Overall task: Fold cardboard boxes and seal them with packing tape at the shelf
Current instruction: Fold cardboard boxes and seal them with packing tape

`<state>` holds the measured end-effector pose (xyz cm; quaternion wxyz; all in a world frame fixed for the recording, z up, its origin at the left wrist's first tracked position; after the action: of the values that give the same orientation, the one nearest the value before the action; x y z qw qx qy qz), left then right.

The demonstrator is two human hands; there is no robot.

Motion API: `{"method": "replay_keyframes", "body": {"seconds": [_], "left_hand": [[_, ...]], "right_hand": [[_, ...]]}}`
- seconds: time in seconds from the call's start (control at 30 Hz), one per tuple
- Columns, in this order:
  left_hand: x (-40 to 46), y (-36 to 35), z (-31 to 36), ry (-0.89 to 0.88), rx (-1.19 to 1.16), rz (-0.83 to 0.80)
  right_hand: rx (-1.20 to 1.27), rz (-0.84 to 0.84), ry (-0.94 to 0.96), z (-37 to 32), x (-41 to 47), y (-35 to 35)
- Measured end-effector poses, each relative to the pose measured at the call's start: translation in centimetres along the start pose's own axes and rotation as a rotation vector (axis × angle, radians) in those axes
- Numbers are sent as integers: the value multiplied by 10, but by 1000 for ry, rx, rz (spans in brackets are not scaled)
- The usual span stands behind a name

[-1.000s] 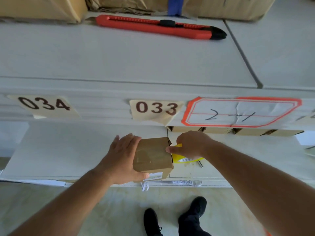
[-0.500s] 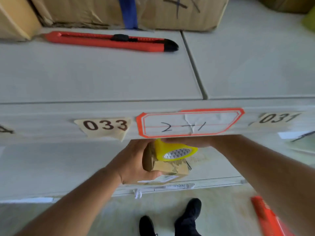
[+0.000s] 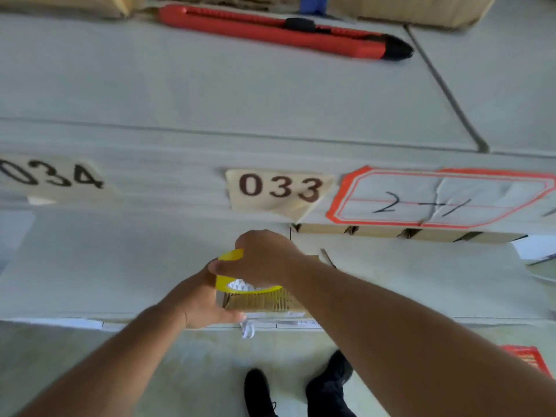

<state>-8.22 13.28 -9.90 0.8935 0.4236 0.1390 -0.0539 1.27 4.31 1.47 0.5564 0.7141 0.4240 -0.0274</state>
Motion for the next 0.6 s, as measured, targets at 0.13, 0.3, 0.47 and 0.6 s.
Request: {"method": "replay_keyframes", "body": {"seconds": [0.13,0.3,0.47,0.6], "left_hand": [[1,2,8,4,-162,53],[-4,3,10,-63,-161,82],[-5,0,9,-63,-150,31],[-5,1,11,-68,-158,19]], "right_hand": [[-25,-29,9,3,-3,1],[-110,-20,19,9,-8,10],[-615,64,0,79,-21,51],[-647,48,-144,152,-15,53]]}}
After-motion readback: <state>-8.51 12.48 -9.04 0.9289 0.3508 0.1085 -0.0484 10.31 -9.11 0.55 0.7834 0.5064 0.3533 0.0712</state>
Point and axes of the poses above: each hand's wrist, its own x-axis towards the middle knuckle, its own y-axis out of the back of the hand, z = x × y, the point moved 9 cm from there along x, towards the middle knuckle, and after that the axes turned 10 degrees about -y, right-handed, at the moved point
